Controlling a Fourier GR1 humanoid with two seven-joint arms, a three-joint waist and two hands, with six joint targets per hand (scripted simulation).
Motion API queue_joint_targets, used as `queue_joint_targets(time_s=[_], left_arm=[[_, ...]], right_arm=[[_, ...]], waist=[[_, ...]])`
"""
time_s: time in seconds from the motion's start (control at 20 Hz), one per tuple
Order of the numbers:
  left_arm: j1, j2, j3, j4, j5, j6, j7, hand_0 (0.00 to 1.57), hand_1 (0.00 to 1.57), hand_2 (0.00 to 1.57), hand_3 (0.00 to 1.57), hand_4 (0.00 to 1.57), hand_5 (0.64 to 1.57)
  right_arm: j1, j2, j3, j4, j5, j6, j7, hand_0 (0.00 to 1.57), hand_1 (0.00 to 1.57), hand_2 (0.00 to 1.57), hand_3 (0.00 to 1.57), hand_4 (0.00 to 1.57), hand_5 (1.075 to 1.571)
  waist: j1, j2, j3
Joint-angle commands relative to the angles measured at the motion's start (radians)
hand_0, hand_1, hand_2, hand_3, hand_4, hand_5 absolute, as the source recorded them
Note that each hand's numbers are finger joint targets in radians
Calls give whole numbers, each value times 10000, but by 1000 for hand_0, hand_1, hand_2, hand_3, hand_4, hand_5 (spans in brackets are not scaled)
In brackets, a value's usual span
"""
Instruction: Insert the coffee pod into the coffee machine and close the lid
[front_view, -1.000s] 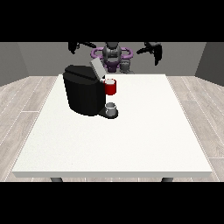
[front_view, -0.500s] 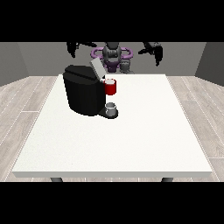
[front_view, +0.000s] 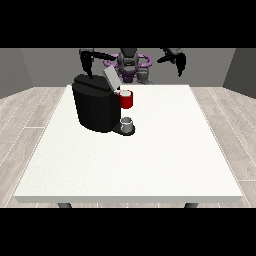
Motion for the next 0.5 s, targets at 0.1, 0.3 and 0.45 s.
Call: queue_joint_targets(time_s=[0.1,0.3,0.45], left_arm=[[368,276,-14,-1013,226,242,219,0,0,0,0,356,1571],[724,232,7,-1488,345,483,670,0,0,0,0,362,1571],[977,624,79,-1898,585,146,353,0,0,0,0,368,1571]], right_arm=[[-610,274,504,318,113,19,29,0,0,0,0,0,1571],[-1060,38,616,368,73,344,501,0,0,0,0,0,1571],[-907,90,689,749,298,319,-390,0,0,0,0,0,1571]], waist=[[-416,581,-2],[-521,535,-2],[-460,954,-2]])
